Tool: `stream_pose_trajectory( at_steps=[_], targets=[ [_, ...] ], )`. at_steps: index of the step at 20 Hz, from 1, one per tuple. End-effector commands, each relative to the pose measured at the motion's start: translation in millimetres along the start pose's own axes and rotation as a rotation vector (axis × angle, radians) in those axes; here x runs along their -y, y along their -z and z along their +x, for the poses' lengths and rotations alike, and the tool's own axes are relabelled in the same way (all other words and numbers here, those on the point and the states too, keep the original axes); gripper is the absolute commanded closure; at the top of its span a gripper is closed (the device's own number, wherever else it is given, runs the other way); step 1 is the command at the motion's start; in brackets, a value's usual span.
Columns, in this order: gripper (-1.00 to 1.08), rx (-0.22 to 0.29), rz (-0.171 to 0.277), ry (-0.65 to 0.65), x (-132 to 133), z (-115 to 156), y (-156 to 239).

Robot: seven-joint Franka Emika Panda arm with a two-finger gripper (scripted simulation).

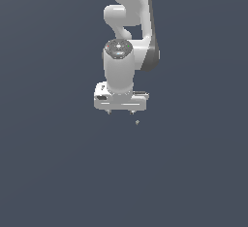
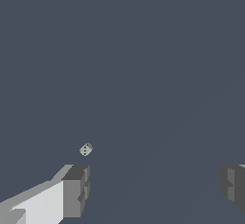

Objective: Pick up the object and move it to a goal position.

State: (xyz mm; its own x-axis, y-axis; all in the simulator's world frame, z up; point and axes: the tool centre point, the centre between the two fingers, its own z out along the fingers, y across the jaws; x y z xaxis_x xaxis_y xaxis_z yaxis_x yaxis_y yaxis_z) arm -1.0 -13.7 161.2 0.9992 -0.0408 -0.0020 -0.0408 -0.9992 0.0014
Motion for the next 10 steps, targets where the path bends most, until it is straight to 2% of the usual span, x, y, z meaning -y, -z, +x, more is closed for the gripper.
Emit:
stream_pose_trajectory(
  at_steps=[1, 10],
  targets=[
    [-0.92, 0.000, 0.000, 0.000, 0.0, 0.0, 0.0],
    [-0.92, 0.023, -0.005, 0.002, 7.3, -2.2, -4.0]
  ],
)
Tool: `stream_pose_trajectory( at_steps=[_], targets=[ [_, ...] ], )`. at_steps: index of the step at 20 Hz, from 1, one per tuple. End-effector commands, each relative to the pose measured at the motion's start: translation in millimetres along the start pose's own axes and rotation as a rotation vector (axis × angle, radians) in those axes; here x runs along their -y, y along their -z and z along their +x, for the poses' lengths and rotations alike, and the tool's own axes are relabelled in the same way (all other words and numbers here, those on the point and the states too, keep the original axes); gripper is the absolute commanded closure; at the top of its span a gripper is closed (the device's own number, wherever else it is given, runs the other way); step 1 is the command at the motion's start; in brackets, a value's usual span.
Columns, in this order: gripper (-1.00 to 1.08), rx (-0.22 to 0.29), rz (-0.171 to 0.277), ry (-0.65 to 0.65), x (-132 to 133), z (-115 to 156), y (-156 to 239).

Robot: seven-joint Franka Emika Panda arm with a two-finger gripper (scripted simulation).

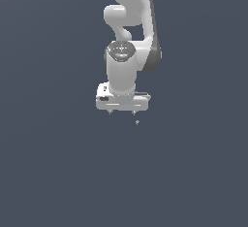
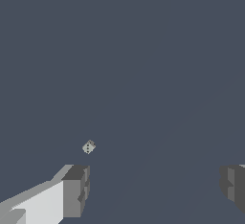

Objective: Pick up the object and move it to a goal position.

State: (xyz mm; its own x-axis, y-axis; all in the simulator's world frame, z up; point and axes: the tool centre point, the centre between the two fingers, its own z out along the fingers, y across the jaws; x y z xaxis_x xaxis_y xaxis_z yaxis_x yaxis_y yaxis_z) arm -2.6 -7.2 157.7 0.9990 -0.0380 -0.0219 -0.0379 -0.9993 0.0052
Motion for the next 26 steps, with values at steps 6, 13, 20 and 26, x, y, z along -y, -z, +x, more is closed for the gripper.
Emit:
stream_pose_trajectory(
  at_steps=[6, 13, 20, 26],
  targets=[
    [-0.92, 0.002, -0.001, 0.003, 0, 0, 0],
    [-0.92, 0.002, 0.001, -0.034, 5, -1, -5],
    [-0.92, 0.000, 0.005, -0.125, 15, -4, -17],
    [-0.92, -0.002, 0.010, -0.249, 29, -8, -34]
  ],
)
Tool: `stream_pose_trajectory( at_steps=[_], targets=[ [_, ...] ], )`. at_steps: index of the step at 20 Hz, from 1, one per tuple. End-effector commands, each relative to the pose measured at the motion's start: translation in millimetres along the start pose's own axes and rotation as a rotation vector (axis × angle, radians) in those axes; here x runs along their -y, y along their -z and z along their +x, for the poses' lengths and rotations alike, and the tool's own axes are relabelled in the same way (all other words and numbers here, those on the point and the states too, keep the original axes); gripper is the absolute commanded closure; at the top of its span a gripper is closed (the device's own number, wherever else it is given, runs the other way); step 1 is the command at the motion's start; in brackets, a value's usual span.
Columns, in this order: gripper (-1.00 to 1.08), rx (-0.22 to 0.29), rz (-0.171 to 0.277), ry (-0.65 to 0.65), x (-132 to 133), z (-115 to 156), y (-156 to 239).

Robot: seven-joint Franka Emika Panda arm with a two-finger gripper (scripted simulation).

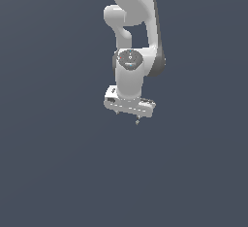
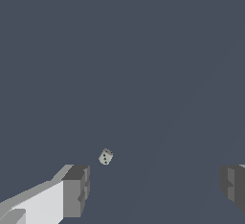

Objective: Pick up the object and move it to a goal position.

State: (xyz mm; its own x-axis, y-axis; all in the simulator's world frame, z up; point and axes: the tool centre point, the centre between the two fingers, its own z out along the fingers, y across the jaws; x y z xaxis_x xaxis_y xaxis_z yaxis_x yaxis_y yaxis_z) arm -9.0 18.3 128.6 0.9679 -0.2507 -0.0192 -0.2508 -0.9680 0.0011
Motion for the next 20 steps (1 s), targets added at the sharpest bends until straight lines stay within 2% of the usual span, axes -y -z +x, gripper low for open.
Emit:
stream_pose_trajectory(
  at_steps=[1, 20],
  targets=[
    [-0.92, -0.001, 0.002, -0.058, 6, -4, -8],
    [-0.92, -0.014, 0.007, -0.482, 40, -32, -60]
  ],
)
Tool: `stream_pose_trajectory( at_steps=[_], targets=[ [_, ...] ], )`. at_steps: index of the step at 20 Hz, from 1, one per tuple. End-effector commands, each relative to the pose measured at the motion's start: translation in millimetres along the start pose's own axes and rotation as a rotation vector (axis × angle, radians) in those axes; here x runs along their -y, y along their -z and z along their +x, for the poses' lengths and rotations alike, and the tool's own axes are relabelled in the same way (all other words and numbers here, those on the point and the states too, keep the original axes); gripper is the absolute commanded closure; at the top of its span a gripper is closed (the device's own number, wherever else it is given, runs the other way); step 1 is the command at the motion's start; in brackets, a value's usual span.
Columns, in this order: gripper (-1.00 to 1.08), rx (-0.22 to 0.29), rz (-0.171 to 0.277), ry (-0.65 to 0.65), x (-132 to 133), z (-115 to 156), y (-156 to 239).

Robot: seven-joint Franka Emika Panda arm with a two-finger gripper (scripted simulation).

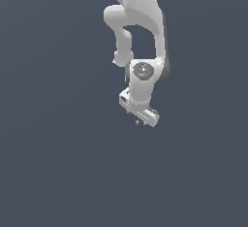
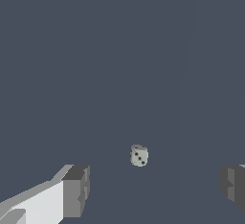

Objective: Pick up the object and move it to a goal position.

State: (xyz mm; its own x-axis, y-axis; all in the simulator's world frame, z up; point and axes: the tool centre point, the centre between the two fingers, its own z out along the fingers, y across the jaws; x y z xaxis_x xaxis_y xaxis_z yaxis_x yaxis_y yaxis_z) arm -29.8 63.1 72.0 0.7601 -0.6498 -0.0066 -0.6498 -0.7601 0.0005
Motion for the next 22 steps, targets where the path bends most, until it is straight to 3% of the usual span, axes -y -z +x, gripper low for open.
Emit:
stream_pose_trajectory(
  at_steps=[1, 15, 22],
  targets=[
    [-0.92, -0.002, 0.001, -0.042, 1, -4, -5],
    [-0.92, -0.006, 0.001, -0.113, 3, -11, -14],
    [-0.92, -0.006, 0.001, -0.115, 2, -11, -39]
  ],
)
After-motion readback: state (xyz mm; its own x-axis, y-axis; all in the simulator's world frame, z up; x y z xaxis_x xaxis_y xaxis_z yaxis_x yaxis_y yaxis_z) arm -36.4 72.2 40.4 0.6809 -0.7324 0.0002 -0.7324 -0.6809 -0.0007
